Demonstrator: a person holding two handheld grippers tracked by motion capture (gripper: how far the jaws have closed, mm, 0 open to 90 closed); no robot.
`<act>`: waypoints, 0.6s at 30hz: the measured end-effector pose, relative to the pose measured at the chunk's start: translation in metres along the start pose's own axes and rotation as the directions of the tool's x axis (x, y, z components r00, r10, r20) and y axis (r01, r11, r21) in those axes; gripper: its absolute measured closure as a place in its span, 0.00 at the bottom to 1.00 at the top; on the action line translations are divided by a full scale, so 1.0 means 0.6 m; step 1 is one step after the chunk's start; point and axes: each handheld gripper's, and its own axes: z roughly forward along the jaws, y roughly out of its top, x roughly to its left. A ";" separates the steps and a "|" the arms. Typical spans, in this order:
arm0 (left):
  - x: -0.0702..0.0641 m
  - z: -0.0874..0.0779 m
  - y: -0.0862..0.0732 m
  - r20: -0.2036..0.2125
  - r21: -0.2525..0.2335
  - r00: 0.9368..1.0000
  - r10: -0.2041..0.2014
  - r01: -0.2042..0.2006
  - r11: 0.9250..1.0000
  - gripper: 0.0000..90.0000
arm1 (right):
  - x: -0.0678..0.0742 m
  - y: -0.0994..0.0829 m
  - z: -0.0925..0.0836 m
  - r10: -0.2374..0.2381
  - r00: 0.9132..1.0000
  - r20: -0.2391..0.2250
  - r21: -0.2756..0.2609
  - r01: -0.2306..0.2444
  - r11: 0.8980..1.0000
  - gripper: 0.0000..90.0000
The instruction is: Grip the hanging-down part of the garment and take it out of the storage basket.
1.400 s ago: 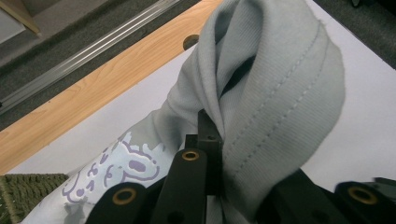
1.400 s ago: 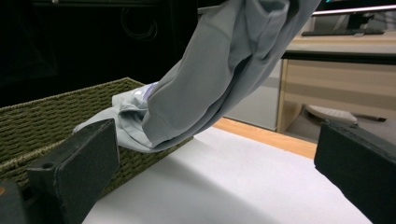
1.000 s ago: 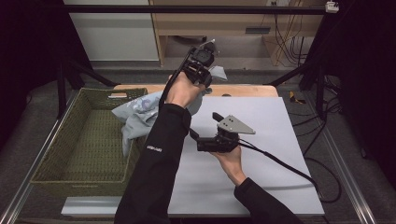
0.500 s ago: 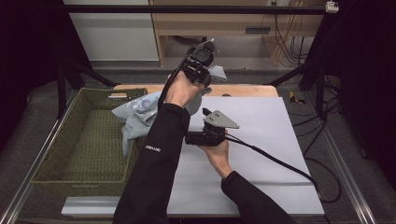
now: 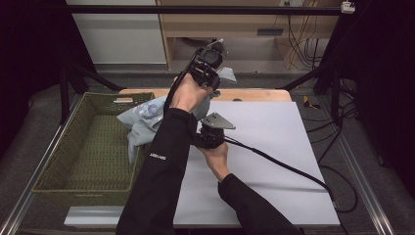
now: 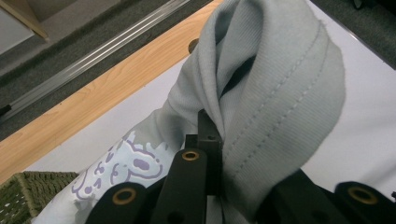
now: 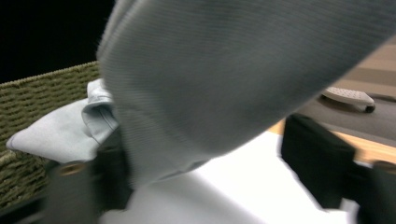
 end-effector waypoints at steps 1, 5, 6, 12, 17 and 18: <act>0.001 0.000 0.000 0.000 0.001 1.000 0.000 0.000 1.000 0.94 | 0.001 0.001 0.001 0.005 1.000 0.006 -0.006 -0.005 1.000 0.43; 0.001 -0.003 -0.002 -0.003 -0.002 1.000 -0.002 0.002 1.000 0.94 | -0.003 0.005 0.002 -0.001 1.000 0.004 -0.001 0.001 1.000 0.65; 0.003 -0.004 -0.003 -0.005 -0.001 1.000 -0.001 0.001 1.000 0.94 | -0.002 0.006 0.002 0.006 1.000 0.011 -0.001 -0.006 1.000 0.71; 0.004 -0.004 -0.005 -0.003 -0.003 1.000 -0.004 0.004 1.000 0.94 | -0.003 0.009 -0.005 -0.013 1.000 0.028 0.017 0.012 1.000 0.94; 0.004 -0.009 -0.005 -0.006 -0.014 1.000 -0.003 0.003 1.000 0.94 | -0.003 0.013 -0.016 -0.009 1.000 0.020 0.006 0.009 1.000 0.94; 0.004 -0.010 -0.005 -0.008 -0.015 1.000 -0.005 0.005 1.000 0.94 | -0.003 0.014 -0.019 -0.002 1.000 0.013 0.008 0.002 1.000 0.94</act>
